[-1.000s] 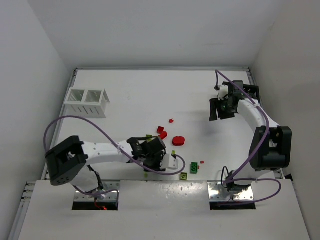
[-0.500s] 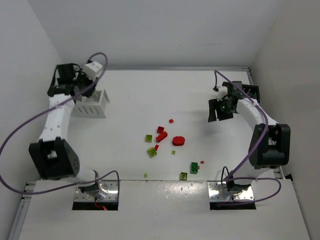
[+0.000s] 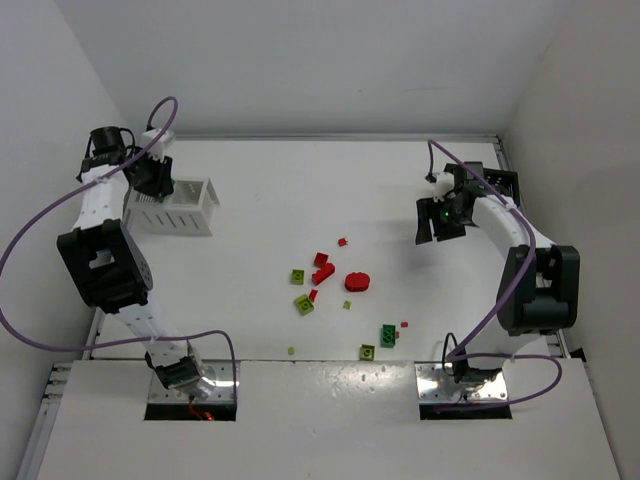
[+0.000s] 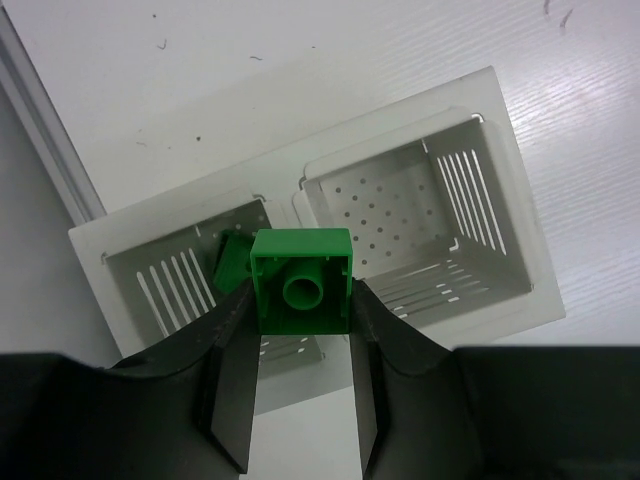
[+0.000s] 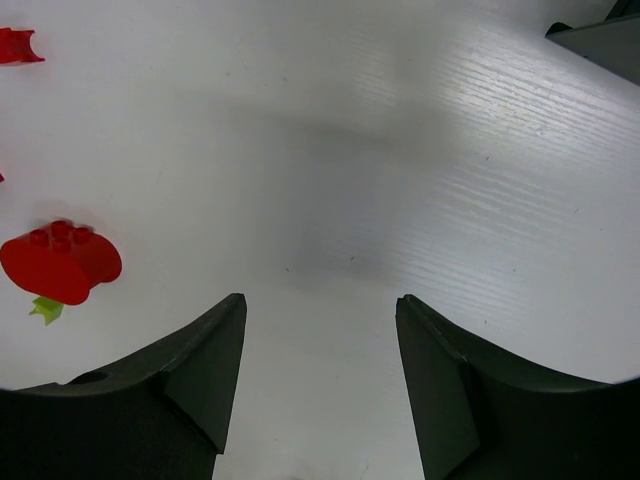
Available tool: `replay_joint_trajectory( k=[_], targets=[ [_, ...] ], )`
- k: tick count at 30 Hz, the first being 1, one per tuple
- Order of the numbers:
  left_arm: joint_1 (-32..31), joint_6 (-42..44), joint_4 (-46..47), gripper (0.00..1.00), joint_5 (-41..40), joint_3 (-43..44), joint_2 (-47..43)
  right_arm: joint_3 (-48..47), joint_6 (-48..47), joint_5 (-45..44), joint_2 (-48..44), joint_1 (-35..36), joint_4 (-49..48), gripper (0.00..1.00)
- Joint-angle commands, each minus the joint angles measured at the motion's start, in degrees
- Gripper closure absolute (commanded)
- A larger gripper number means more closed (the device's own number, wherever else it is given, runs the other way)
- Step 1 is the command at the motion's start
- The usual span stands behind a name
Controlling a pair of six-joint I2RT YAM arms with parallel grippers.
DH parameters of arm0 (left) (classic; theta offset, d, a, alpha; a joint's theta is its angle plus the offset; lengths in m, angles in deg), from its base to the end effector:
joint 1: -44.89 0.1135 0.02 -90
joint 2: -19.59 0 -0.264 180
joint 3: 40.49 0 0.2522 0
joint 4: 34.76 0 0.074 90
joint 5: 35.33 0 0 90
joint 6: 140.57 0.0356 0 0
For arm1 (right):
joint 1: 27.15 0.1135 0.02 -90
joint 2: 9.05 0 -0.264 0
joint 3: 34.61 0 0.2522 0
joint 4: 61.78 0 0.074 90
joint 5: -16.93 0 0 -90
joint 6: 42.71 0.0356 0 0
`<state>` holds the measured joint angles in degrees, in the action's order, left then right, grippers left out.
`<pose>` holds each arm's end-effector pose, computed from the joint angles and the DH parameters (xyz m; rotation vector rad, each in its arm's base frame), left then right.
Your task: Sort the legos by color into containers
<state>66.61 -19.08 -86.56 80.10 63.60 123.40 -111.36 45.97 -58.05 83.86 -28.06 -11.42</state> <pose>0.3784 0.1343 0.2880 0.3847 2.3270 -0.1068 0.3189 0.0042 0.2076 -0.0839 2.7070 0.3459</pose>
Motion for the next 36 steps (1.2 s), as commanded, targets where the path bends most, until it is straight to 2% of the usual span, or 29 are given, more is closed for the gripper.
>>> replay_joint_trajectory(
  k=[1,8,16,27,36],
  targets=[
    [0.0,0.6,1.2,0.78,1.6,-1.3,-2.4,-2.7,-0.4,0.3,0.3,0.4,-0.3,0.38],
    [1.8,0.0,2.3,0.77,1.6,0.2,-1.8,-2.7,-0.4,0.3,0.3,0.4,-0.3,0.38],
    [7.2,0.0,1.7,0.76,4.1,3.3,-1.2,-2.2,-0.4,0.3,0.3,0.4,-0.3,0.38],
    [7.8,0.0,1.0,0.76,3.6,3.3,-1.2,-2.1,-1.0,0.3,0.3,0.4,-0.3,0.38],
    [7.8,0.0,1.0,0.70,3.0,3.3,-0.1,-1.6,-1.0,0.3,-0.3,0.4,-0.3,0.38]
  ],
)
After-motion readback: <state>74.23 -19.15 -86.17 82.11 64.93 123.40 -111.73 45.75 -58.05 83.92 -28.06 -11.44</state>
